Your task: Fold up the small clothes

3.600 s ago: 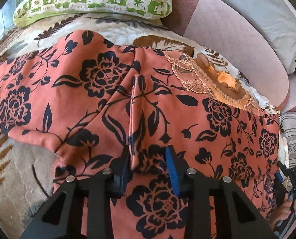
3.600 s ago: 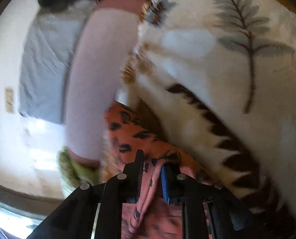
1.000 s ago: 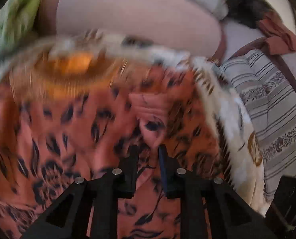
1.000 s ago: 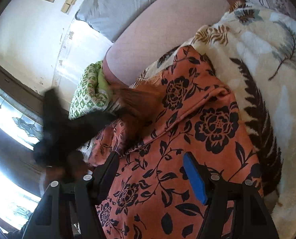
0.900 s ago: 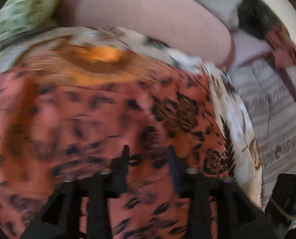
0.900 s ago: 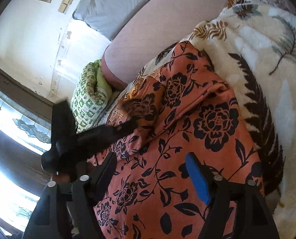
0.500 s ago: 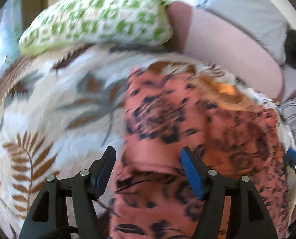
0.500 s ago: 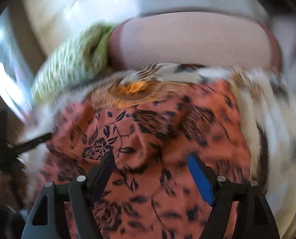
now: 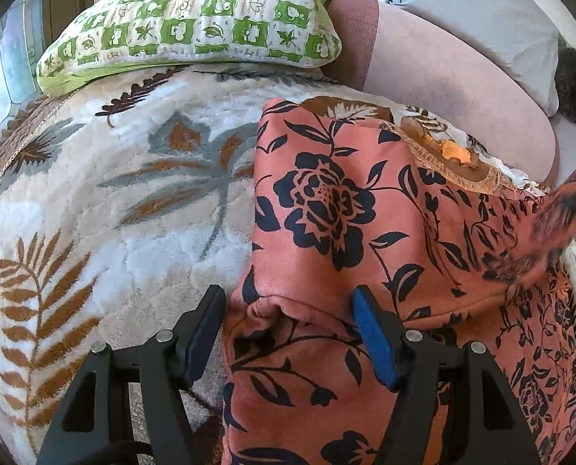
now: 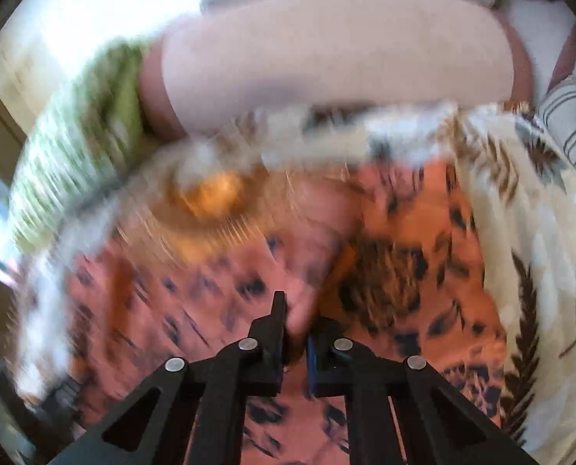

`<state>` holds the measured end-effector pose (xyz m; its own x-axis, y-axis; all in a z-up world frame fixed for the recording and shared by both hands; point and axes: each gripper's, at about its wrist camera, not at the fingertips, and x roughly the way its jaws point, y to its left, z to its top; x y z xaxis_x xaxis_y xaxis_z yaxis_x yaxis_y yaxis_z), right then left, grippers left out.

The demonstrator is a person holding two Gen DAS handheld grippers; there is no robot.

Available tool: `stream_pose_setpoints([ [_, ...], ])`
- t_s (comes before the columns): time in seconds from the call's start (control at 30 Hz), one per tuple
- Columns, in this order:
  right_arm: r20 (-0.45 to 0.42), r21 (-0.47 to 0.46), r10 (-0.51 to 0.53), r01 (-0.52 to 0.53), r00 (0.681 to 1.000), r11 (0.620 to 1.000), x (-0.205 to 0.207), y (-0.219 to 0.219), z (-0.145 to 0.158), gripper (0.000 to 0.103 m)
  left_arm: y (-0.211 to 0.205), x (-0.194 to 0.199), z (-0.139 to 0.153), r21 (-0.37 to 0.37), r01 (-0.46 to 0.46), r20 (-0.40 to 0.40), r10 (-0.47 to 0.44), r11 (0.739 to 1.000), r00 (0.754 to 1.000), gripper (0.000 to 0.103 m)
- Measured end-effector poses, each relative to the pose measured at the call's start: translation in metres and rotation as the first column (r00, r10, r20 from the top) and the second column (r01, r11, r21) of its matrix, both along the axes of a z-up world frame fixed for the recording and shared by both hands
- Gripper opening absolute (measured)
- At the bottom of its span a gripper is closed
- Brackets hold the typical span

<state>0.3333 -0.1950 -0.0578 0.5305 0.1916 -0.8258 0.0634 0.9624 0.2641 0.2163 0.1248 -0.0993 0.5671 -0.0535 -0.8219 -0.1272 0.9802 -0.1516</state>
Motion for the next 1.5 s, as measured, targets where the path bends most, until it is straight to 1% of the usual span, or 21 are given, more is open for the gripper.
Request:
stream_pose_setpoints([
  [0.1, 0.112, 0.085, -0.068, 0.059, 0.991, 0.995, -0.015, -0.02, 0.015, 0.008, -0.002, 0.0, 0.001, 0.008, -0.005, 0.001, 0.005, 1.0, 1.0, 0.068],
  [0.17, 0.126, 0.153, -0.156, 0.136, 0.98, 0.979, -0.028, -0.046, -0.012, 0.009, -0.004, -0.001, 0.0, 0.017, -0.011, 0.003, 0.011, 1.0, 1.0, 0.069],
  [0.2, 0.071, 0.154, -0.206, 0.193, 0.976, 0.969, -0.032, -0.064, -0.043, 0.009, -0.006, -0.001, 0.001, 0.022, -0.011, 0.003, 0.011, 1.0, 1.0, 0.069],
  [0.27, -0.151, 0.289, -0.261, 0.295, 0.953, 0.911, -0.036, -0.09, -0.106, 0.008, -0.008, -0.001, 0.001, 0.029, -0.008, -0.006, 0.008, 1.0, 1.0, 0.069],
  [0.3, -0.118, 0.375, -0.282, 0.306, 0.952, 0.875, -0.046, -0.099, -0.112, 0.007, -0.007, -0.001, 0.001, 0.029, -0.01, -0.01, 0.01, 1.0, 1.0, 0.069],
  [0.33, -0.114, 0.387, -0.276, 0.299, 0.954, 0.872, -0.047, -0.101, -0.111, 0.008, -0.007, 0.0, 0.003, 0.025, -0.01, -0.014, 0.01, 1.0, 1.0, 0.069],
  [0.47, -0.06, 0.358, -0.186, 0.195, 0.981, 0.913, -0.032, -0.088, -0.083, 0.009, -0.007, -0.005, 0.021, -0.01, -0.025, 0.038, 0.025, 1.0, 0.999, 0.069],
  [0.6, 0.084, 0.322, -0.178, 0.142, 0.98, 0.936, -0.034, -0.082, -0.036, 0.009, -0.017, -0.008, 0.045, 0.001, 0.001, 0.132, -0.001, 1.0, 0.991, 0.069],
  [0.7, 0.143, 0.24, -0.166, 0.129, 0.976, 0.962, -0.049, -0.083, -0.021, 0.009, -0.024, 0.004, 0.036, 0.039, 0.013, 0.088, -0.017, 0.999, 0.996, 0.069],
  [0.8, -0.046, 0.134, -0.203, 0.208, 0.978, 0.969, -0.051, -0.097, -0.068, 0.014, -0.024, 0.022, 0.001, 0.065, 0.011, -0.062, -0.007, 0.998, 0.998, 0.071],
  [0.83, -0.136, 0.166, -0.2, 0.221, 0.97, 0.961, -0.053, -0.105, -0.095, 0.012, -0.024, 0.021, 0.001, 0.075, 0.014, -0.044, -0.01, 0.997, 0.999, 0.072],
  [0.87, -0.075, 0.187, -0.2, 0.211, 0.977, 0.96, -0.059, -0.108, -0.091, 0.013, -0.025, 0.019, 0.006, 0.092, 0.017, -0.024, -0.015, 0.996, 1.0, 0.072],
  [1.0, -0.026, 0.096, -0.191, 0.192, 0.981, 0.977, -0.058, -0.098, -0.069, 0.031, -0.023, 0.013, 0.028, 0.105, 0.019, 0.042, -0.023, 0.994, 0.999, 0.072],
  [1.07, 0.019, 0.079, -0.22, 0.218, 0.975, 0.973, -0.06, -0.102, -0.057, 0.031, -0.026, 0.013, 0.036, 0.133, 0.027, 0.08, -0.037, 0.991, 0.996, 0.072],
  [1.17, 0.126, 0.052, -0.259, 0.254, 0.958, 0.966, -0.073, -0.102, -0.033, 0.031, -0.025, 0.027, 0.011, 0.202, 0.059, -0.035, -0.053, 0.978, 0.998, 0.072],
  [1.23, 0.18, 0.071, -0.21, 0.201, 0.961, 0.977, -0.072, -0.09, -0.029, 0.034, -0.014, 0.024, -0.005, 0.148, 0.04, -0.061, -0.031, 0.988, 0.998, 0.072],
  [1.27, 0.165, 0.111, -0.156, 0.139, 0.974, 0.984, -0.06, -0.082, -0.03, 0.04, -0.007, 0.022, -0.002, 0.118, 0.008, -0.054, -0.001, 0.993, 0.999, 0.072],
  [1.3, 0.115, 0.162, -0.083, 0.064, 0.99, 0.985, -0.05, -0.077, -0.042, 0.064, -0.004, 0.021, 0.002, 0.119, -0.012, -0.047, 0.018, 0.993, 0.999, 0.07],
  [1.33, 0.023, 0.193, -0.012, 0.008, 1.0, 0.981, -0.036, -0.073, -0.061, 0.07, 0.0, 0.018, 0.008, 0.114, -0.034, -0.015, 0.036, 0.993, 0.999, 0.07],
  [1.37, -0.068, 0.185, -0.003, 0.016, 0.998, 0.983, -0.027, -0.074, -0.081, 0.068, 0.003, 0.014, 0.016, 0.088, -0.033, 0.03, 0.031, 0.996, 0.999, 0.07],
  [1.5, -0.007, 0.218, -0.027, 0.028, 1.0, 0.975, -0.031, -0.078, -0.063, 0.067, 0.005, 0.018, 0.036, 0.065, 0.002, 0.124, -0.01, 0.998, 0.992, 0.07],
])
